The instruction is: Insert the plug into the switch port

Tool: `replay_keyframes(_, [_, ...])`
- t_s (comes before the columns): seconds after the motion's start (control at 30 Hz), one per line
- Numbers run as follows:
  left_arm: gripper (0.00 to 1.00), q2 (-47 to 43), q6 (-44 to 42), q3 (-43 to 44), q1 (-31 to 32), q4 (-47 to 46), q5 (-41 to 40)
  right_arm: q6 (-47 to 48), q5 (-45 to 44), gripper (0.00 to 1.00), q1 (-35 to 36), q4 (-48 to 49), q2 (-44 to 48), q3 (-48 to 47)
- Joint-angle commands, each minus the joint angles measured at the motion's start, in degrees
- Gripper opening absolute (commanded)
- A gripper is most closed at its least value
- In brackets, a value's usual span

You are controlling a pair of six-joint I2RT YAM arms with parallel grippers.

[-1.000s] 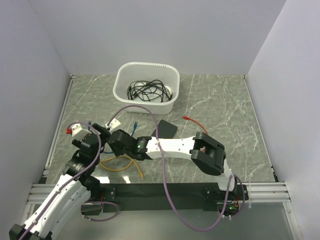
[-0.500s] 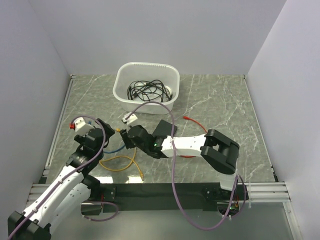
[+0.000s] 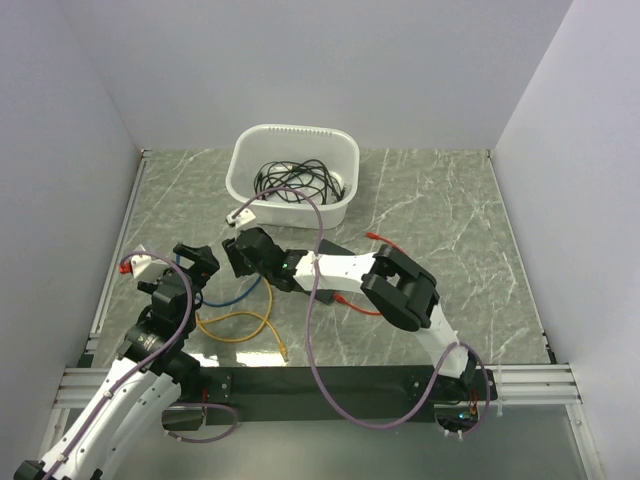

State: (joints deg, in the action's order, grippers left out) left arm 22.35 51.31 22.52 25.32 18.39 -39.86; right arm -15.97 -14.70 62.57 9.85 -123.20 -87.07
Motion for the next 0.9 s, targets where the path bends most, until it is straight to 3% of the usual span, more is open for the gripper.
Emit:
replay_keyframes(0.0, [0.99,-0.90,0.64,-0.64,-0.27,0.15,0.57,0.32,1.60,0.56,-0.25,-3.86,-2.74,-6.35])
replay_keyframes(0.33, [0.99,-0.72,0.28,-0.55,-0.36,0.15,1.45,1.02,0.29,0.58,-0.34,-11.95,-11.44,-17.51])
replay_keyframes(0.73, [0.99,-0.73,-0.07,-0.46,-0.36,0.07,1.89,1.55,-1.30,0.58,-0.43,-19.25,-17.25,-25.51])
replay_keyframes(0.87, [0.99,-0.55,-0.16,-0.46,-0.36,-0.11,1.89,1.47,-1.47,0.54,-0.69,-20.30,-18.04,-25.87])
